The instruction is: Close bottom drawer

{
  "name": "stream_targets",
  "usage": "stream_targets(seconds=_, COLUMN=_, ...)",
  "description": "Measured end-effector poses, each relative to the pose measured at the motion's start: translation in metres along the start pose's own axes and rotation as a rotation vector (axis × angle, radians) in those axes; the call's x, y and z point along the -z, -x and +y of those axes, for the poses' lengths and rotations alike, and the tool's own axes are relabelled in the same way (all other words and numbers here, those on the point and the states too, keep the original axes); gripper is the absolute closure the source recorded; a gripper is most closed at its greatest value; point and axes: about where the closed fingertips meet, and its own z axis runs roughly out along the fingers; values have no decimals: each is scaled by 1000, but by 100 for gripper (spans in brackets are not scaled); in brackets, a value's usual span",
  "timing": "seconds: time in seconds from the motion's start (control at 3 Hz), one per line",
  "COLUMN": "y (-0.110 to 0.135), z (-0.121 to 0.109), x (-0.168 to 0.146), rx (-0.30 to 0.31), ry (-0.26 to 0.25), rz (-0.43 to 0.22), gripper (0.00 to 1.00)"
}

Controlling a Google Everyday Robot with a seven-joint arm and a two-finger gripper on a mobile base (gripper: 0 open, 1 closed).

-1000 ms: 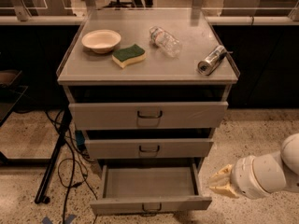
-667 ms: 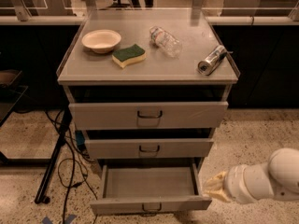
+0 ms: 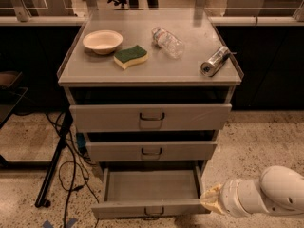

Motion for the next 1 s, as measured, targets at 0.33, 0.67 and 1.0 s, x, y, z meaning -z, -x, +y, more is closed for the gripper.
stream_targets(seconds=0.33, y=5, z=-6, x=-22, rx=4, ry=32, rz=-5, gripper=100)
stream_targets(seconds=0.67, y=11, z=-30, x=-71, rx=13, ry=82, rz=-9, gripper=100)
stream_targets(seconds=1.0, y=14, z=-55, x=-129, rx=26, ry=137, rz=-50, gripper=100)
